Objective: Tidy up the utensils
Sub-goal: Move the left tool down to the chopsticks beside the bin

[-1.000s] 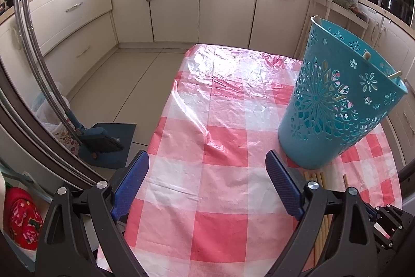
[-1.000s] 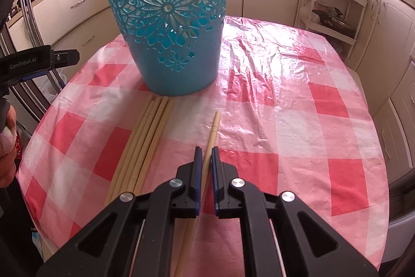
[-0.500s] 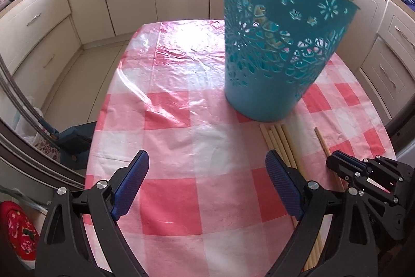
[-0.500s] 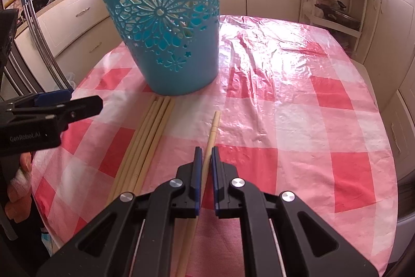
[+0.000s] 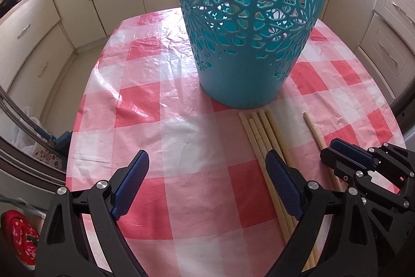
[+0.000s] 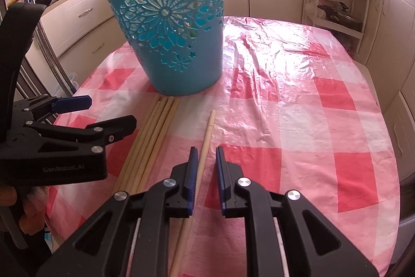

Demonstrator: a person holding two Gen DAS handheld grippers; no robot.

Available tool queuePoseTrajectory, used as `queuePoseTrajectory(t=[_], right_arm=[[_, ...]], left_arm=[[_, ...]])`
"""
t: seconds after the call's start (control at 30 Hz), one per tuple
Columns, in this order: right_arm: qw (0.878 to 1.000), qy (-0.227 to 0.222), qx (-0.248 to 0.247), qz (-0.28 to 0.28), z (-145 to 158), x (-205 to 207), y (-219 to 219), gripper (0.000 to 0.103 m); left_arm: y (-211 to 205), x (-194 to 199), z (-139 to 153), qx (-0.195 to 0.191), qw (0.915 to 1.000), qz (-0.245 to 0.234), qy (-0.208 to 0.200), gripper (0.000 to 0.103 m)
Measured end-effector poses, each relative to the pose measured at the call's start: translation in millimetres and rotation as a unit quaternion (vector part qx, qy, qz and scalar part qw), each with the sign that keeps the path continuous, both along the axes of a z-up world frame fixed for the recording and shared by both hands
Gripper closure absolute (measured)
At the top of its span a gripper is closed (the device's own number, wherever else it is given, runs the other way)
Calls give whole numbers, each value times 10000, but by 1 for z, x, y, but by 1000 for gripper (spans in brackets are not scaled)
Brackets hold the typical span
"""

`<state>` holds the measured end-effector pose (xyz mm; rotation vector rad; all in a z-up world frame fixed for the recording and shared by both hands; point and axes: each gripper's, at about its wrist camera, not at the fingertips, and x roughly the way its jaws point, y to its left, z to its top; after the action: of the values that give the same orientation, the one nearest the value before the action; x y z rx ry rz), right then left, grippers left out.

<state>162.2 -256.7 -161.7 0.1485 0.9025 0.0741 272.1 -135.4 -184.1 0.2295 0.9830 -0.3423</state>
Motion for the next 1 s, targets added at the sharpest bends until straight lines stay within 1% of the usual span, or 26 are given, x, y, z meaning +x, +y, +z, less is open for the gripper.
queuePoseTrajectory(t=[0.07, 0.13, 0.43, 0.5, 0.83, 0.9, 0.97, 1.0], right_arm=[[10000, -17, -57, 38, 0, 0, 3, 83], [9999, -22, -84, 53, 0, 0, 4, 82], [10000, -22, -23, 37, -1, 1, 2, 82], [10000, -21, 1, 28, -1, 1, 1, 82], [10000, 25, 59, -4, 0, 3, -1, 82], [10000, 29, -11, -2, 0, 5, 0, 82], [10000, 59, -40, 3, 0, 6, 1, 82], [9999, 81, -66, 6, 0, 6, 2, 82]], left_arm=[[-1, 2, -3, 41, 10000, 16, 28, 16], [2, 3, -4, 48, 10000, 37, 61, 16], [4, 8, -9, 39, 9998, 115, 160, 16], [3, 9, -12, 131, 9996, 136, 217, 16], [10, 11, -13, 94, 9994, 179, 272, 16], [11, 12, -13, 33, 9995, 136, 294, 20], [12, 12, -12, -9, 9996, 31, 280, 26], [12, 11, -12, -18, 9996, -21, 264, 31]])
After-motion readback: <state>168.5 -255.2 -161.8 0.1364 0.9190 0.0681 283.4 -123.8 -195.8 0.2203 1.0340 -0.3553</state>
